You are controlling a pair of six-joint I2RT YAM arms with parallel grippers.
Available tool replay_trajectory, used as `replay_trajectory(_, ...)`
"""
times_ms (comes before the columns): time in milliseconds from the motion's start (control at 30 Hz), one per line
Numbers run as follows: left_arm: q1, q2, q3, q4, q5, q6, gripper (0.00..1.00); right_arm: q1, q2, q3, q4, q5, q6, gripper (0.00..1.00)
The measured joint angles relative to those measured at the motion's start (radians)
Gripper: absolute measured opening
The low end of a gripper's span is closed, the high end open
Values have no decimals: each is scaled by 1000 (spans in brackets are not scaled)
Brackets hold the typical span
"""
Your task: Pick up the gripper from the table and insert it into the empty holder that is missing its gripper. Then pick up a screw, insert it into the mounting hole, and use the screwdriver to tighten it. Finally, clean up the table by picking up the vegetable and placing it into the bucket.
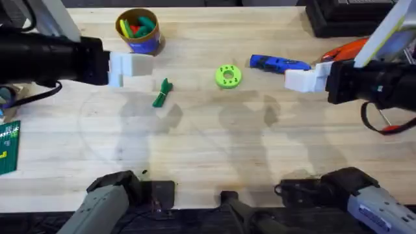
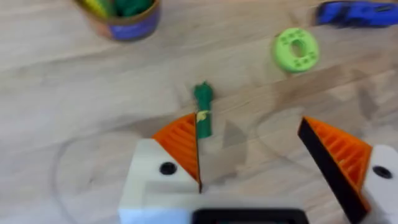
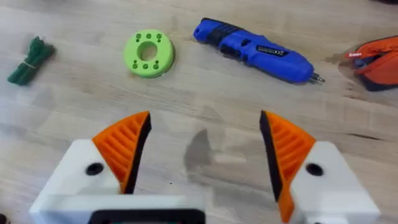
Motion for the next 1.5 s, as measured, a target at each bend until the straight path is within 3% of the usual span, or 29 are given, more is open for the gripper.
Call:
replay_trajectory(133, -56, 43, 0, -42, -164, -66, 985, 0, 0, 0, 0, 0, 0, 989)
replay_trajectory(300, -194, 141, 0, -56, -356, -156, 985, 0, 0, 0, 0, 0, 0, 989)
replay_trajectory(433, -290, 271, 1, -19, -473, -186, 985, 0, 0, 0, 0, 0, 0, 988)
replay_trajectory(667, -394, 529, 1, 109, -542, -203, 985, 0, 0, 0, 0, 0, 0, 989)
replay_trajectory(900, -418, 703, 1, 176, -550, -206, 983, 0, 0, 0, 0, 0, 3, 989)
replay_trajectory(967, -417, 736, 1, 180, -549, -208, 877, 0, 0, 0, 0, 0, 3, 990)
replay_trajectory(1133, -420, 746, 7, 182, -541, -211, 111, 0, 0, 0, 0, 0, 3, 989)
replay_trajectory(1167, -420, 745, 11, 184, -541, -209, 37, 0, 0, 0, 0, 0, 3, 989)
replay_trajectory(1367, -420, 751, 30, 144, -545, -242, 13, 0, 0, 0, 1, 0, 3, 989)
replay_trajectory(1500, -420, 738, 104, 113, -532, -257, 11, 0, 0, 0, 1, 0, 3, 989)
